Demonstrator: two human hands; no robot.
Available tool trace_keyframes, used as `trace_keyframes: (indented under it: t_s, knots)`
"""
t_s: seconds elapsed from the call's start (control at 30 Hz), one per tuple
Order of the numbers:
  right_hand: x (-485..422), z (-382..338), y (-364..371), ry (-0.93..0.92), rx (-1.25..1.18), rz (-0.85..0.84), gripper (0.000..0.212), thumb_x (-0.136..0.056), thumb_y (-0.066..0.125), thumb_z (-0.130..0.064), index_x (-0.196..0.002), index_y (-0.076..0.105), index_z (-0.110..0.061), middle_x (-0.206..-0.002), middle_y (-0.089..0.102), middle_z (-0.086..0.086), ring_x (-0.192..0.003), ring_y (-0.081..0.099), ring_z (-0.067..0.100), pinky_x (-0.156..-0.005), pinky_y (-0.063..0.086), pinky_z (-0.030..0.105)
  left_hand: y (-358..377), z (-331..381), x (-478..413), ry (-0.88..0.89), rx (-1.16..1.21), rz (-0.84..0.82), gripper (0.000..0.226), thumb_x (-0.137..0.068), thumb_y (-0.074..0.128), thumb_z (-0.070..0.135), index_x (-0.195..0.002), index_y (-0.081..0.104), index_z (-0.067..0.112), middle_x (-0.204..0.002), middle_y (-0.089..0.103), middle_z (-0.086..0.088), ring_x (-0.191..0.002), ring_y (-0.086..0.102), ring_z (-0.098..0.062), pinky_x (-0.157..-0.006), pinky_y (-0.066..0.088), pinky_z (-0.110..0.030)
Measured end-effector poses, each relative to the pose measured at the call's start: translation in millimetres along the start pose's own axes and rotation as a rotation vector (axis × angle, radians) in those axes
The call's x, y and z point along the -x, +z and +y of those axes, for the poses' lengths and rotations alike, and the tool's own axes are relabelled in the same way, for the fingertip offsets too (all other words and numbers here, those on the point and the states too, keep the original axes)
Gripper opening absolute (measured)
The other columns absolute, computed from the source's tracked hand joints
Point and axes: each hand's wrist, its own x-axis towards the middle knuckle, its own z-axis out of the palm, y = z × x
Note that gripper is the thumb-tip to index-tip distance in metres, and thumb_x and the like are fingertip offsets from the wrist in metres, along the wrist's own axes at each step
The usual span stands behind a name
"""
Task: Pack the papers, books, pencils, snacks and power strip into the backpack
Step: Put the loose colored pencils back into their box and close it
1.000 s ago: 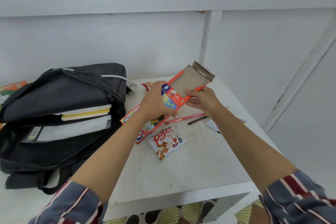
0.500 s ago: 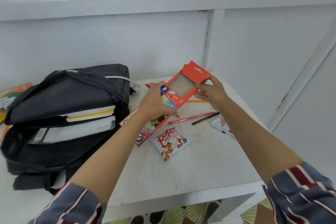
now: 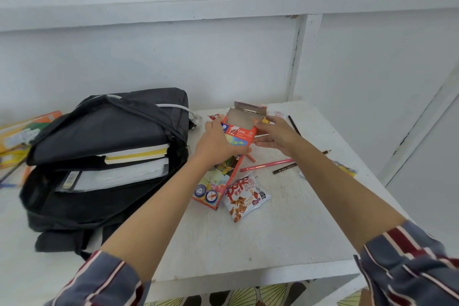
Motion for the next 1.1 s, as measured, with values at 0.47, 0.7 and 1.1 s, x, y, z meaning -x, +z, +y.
trace_keyframes:
  t_s: [0.47, 0.7, 1.1]
  knots:
    - [14.6, 19.6, 0.3, 0.010, 0.390, -0.180, 0.041, -0.080, 0.065, 0.002, -0.119, 0.052, -0.007, -0.089, 0.068, 0.004, -0.083, 0.062, 0.013, -0.071, 0.049, 0.020, 11.2, -17.8, 2.3, -0.356, -0.014, -0.158, 0.120, -0.066, 0.077, 0.051, -0.147, -0.002, 0.010, -0.145, 0.019, -0.015, -0.125, 0.041, -0.034, -0.094, 0.044, -0.041]
    - [23.2, 25.0, 3.1, -0.074, 0.585, -0.289, 0.037, -0.071, 0.074, 0.004, -0.102, 0.060, -0.012, -0.104, 0.065, 0.005, -0.087, 0.062, 0.014, -0.079, 0.050, 0.024, 13.4, -27.3, 10.9, -0.436, -0.079, -0.198, 0.125, -0.065, 0.075, 0.057, -0.148, -0.009, 0.013, -0.151, 0.013, -0.021, -0.133, 0.029, -0.039, -0.105, 0.036, -0.048]
    - [38.3, 20.4, 20.4, -0.032, 1.076, -0.548, 0.048, -0.075, 0.075, -0.014, -0.119, 0.057, -0.015, -0.115, 0.048, -0.005, -0.108, 0.045, 0.013, -0.096, 0.036, 0.029, 7.1, -26.5, 18.0, -0.420, -0.152, -0.250, 0.121, -0.069, 0.073, 0.057, -0.149, -0.005, 0.011, -0.152, -0.003, -0.019, -0.136, 0.027, -0.037, -0.105, 0.038, -0.045]
